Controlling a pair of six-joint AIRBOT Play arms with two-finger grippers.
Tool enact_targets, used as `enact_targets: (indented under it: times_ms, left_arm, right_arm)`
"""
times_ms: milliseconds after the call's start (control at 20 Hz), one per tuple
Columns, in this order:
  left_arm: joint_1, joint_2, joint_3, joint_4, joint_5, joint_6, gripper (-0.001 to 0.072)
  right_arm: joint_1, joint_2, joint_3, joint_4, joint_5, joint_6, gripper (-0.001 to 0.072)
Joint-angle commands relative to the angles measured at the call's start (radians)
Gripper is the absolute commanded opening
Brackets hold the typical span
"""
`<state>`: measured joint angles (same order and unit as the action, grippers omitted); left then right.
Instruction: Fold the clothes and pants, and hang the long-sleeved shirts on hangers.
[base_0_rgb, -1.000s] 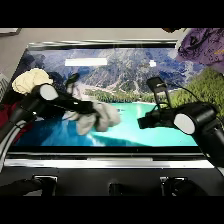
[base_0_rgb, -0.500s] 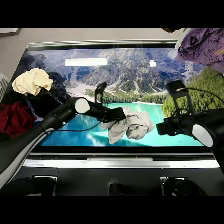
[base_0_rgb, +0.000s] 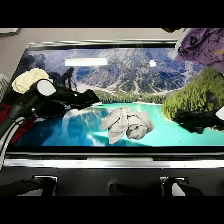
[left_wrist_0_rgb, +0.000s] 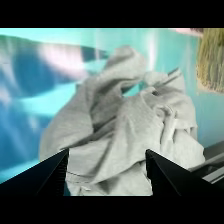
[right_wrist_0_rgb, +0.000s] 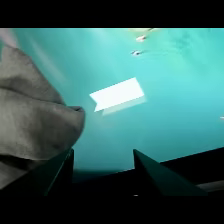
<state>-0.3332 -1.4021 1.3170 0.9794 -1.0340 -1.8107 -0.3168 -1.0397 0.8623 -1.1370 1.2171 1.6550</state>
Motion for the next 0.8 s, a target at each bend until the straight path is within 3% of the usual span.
enact_targets:
  times_ms: [0, 50, 350, 400, 450, 600, 750]
  left_arm:
    - [0.053, 0.002, 0.0, -0.001, -0.013, 0.008, 0.0549]
    - [0.056, 0.002, 0.0, -0.001, -0.013, 0.008, 0.0549]
    - [0.056, 0.002, 0.0, -0.001, -0.016, 0.008, 0.0549]
    - [0.056, 0.002, 0.0, -0.004, -0.021, 0.002, 0.0549]
    - [0.056, 0.002, 0.0, -0.003, -0.022, -0.015, 0.0549]
    - [0.076, 0.002, -0.016, 0.002, -0.022, -0.021, 0.055]
    - [0.113, 0.002, -0.116, 0.003, -0.007, 0.062, 0.055]
  right_arm:
    - [-0.051, -0.167, -0.101, 0.328, -0.04, -0.206, 0.0507]
    - [-0.017, -0.207, -0.106, 0.329, -0.043, -0.222, 0.0554]
    - [0.176, -0.337, -0.106, 0.314, -0.201, -0.253, 0.0533]
    - [0.19, -0.339, -0.106, 0.314, -0.22, -0.252, 0.0501]
    - [0.197, -0.339, -0.106, 0.314, -0.23, -0.253, 0.0423]
    - [0.196, -0.338, -0.105, 0.311, -0.229, -0.26, 0.0032]
    - [0.196, -0.306, -0.104, 0.304, -0.221, -0.259, 0.0036]
